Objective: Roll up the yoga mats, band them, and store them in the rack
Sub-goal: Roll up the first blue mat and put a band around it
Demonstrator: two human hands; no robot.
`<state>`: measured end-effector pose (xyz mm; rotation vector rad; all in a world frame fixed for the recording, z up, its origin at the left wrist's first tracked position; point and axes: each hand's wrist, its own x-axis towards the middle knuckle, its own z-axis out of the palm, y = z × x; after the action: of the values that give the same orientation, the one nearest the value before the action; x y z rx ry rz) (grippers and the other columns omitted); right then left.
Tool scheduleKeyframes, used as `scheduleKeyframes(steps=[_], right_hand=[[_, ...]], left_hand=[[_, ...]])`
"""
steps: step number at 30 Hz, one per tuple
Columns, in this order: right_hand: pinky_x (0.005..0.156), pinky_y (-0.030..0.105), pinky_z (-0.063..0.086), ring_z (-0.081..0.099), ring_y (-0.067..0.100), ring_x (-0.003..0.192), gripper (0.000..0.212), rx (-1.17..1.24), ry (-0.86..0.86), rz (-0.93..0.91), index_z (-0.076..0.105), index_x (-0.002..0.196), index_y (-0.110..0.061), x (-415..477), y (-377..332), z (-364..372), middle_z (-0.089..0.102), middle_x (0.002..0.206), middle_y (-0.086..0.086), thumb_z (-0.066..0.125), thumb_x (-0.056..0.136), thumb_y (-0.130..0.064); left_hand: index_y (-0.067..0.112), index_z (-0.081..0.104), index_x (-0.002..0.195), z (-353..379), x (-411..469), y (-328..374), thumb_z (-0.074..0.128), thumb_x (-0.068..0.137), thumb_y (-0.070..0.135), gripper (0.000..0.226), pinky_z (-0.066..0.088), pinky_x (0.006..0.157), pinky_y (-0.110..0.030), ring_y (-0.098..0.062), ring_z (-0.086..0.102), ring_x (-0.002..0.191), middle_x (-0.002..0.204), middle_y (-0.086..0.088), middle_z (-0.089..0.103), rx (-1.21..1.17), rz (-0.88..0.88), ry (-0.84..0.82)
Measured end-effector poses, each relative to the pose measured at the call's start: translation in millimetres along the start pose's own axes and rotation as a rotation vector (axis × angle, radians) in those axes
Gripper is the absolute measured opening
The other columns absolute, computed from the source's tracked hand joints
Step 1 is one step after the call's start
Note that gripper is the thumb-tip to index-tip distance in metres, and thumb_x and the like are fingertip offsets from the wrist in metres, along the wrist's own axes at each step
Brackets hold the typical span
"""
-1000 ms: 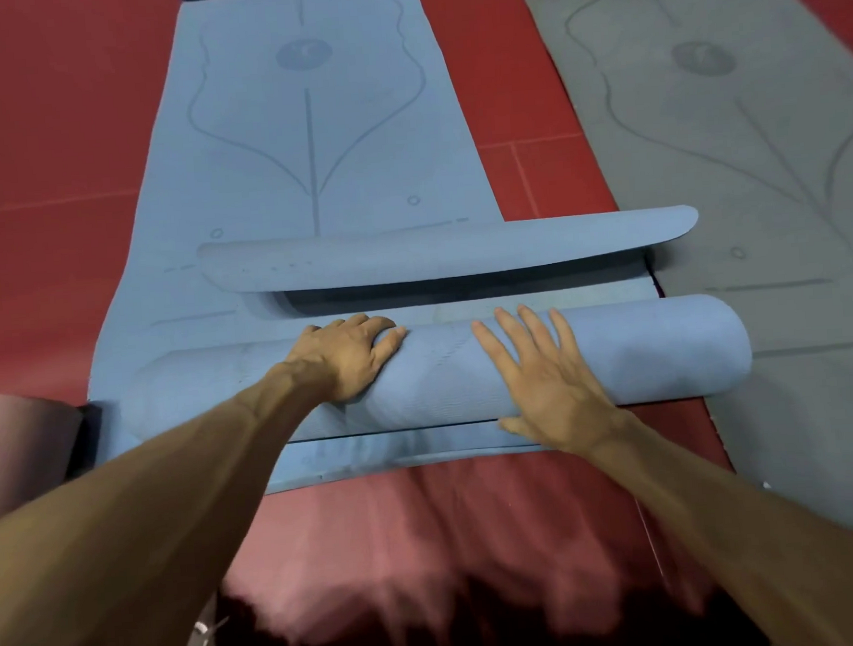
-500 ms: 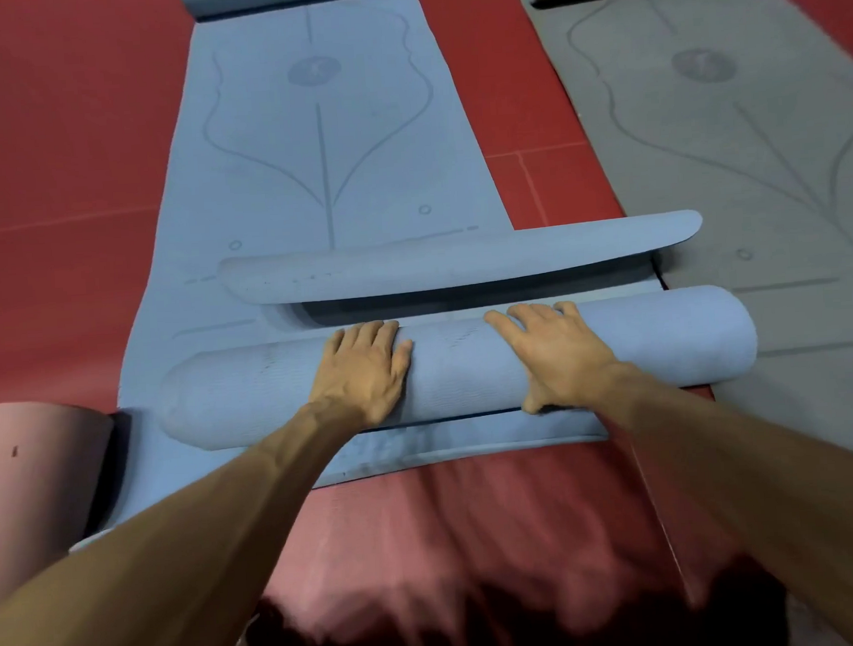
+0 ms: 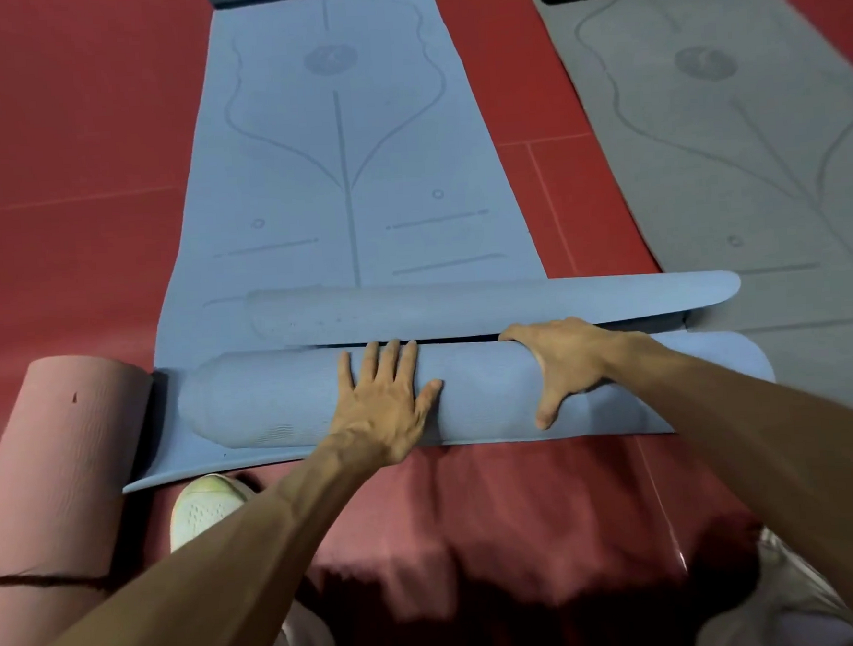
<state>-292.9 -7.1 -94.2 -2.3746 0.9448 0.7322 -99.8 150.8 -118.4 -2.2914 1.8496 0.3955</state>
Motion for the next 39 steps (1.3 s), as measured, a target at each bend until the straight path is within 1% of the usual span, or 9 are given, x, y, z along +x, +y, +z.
scheduleKeyframes(steps=[4, 7, 9, 12, 17, 23, 28, 35, 39], right_hand=[[0.108, 0.038, 0.035, 0.045, 0.019, 0.126, 0.126, 0.029, 0.027, -0.044, 0.017, 0.149, -0.033, 2, 8, 10, 0.044, 0.141, -0.005, 0.083, 0.046, -0.064], [0.113, 0.034, 0.019, 0.03, 0.017, 0.137, 0.123, -0.058, 0.154, -0.076, 0.012, 0.153, -0.025, -2, 11, 18, 0.033, 0.149, -0.004, 0.075, 0.057, -0.071], [0.113, 0.034, 0.016, 0.026, 0.016, 0.138, 0.12, -0.125, 0.26, -0.077, 0.013, 0.153, -0.02, -3, 9, 23, 0.031, 0.15, -0.002, 0.07, 0.062, -0.073], [0.114, 0.041, 0.02, 0.032, 0.022, 0.136, 0.12, -0.18, 0.436, -0.073, 0.022, 0.152, -0.012, 1, 5, 34, 0.035, 0.147, 0.006, 0.07, 0.06, -0.074], [0.104, 0.056, 0.039, 0.052, 0.034, 0.124, 0.126, -0.257, 0.639, -0.054, 0.044, 0.139, -0.002, 5, 1, 57, 0.051, 0.134, 0.02, 0.086, 0.038, -0.065], [0.106, 0.058, 0.035, 0.047, 0.033, 0.127, 0.142, -0.28, 0.642, 0.031, 0.038, 0.14, -0.006, 16, -1, 63, 0.05, 0.135, 0.019, 0.09, 0.019, -0.06], [0.099, 0.056, 0.042, 0.056, 0.035, 0.117, 0.14, -0.264, 0.596, 0.043, 0.05, 0.136, -0.005, 26, 5, 46, 0.056, 0.129, 0.019, 0.088, 0.015, -0.062], [0.089, 0.05, 0.043, 0.056, 0.029, 0.102, 0.123, -0.346, 0.528, 0.016, 0.051, 0.13, -0.004, 31, 12, 27, 0.058, 0.117, 0.012, 0.079, 0.027, -0.065], [0.089, 0.041, 0.037, 0.049, 0.022, 0.101, 0.112, -0.333, 0.494, -0.026, 0.038, 0.138, -0.009, 27, 6, 11, 0.051, 0.115, 0.002, 0.076, 0.046, -0.059]], left_hand=[[0.02, 0.003, 0.153, 7, 6, -4, -0.022, 0.072, 0.06, 0.094, -0.002, 0.116, -0.05, -0.024, 0.004, 0.147, 0.159, 0.001, 0.01, 0.034, 0.007, -0.002], [0.021, 0.009, 0.152, 4, 19, -6, -0.021, 0.071, 0.061, 0.095, 0.002, 0.117, -0.049, -0.022, 0.012, 0.144, 0.156, 0.002, 0.018, 0.028, 0.006, 0.006], [0.022, 0.02, 0.149, -1, 34, -9, -0.008, 0.084, 0.064, 0.082, 0.009, 0.116, -0.047, -0.021, 0.023, 0.139, 0.149, 0.003, 0.029, 0.004, 0.011, 0.029], [0.024, 0.034, 0.141, -9, 58, -12, 0.015, 0.097, 0.056, 0.057, 0.02, 0.111, -0.043, -0.023, 0.035, 0.131, 0.141, 0.001, 0.04, -0.021, 0.01, 0.029], [0.026, 0.039, 0.139, -14, 79, -14, 0.018, 0.097, 0.056, 0.056, 0.025, 0.11, -0.039, -0.025, 0.033, 0.129, 0.139, -0.003, 0.04, -0.047, -0.022, 0.065], [0.025, 0.024, 0.15, -15, 105, -18, 0.011, 0.096, 0.058, 0.064, 0.01, 0.119, -0.043, -0.025, 0.002, 0.147, 0.157, -0.003, 0.019, -0.067, -0.069, 0.037], [0.022, 0.018, 0.152, -21, 118, -19, 0.012, 0.098, 0.054, 0.063, 0.001, 0.12, -0.042, -0.023, -0.011, 0.147, 0.161, -0.002, 0.007, -0.1, -0.08, 0.03], [0.013, 0.018, 0.151, -19, 104, -18, 0.02, 0.099, 0.051, 0.064, 0.009, 0.119, -0.036, -0.022, -0.005, 0.148, 0.158, -0.004, 0.015, -0.182, -0.051, 0.182], [0.012, 0.023, 0.15, -13, 82, -17, -0.001, 0.086, 0.061, 0.084, 0.012, 0.118, -0.038, -0.023, 0.006, 0.148, 0.156, -0.005, 0.023, -0.136, -0.027, 0.211]])
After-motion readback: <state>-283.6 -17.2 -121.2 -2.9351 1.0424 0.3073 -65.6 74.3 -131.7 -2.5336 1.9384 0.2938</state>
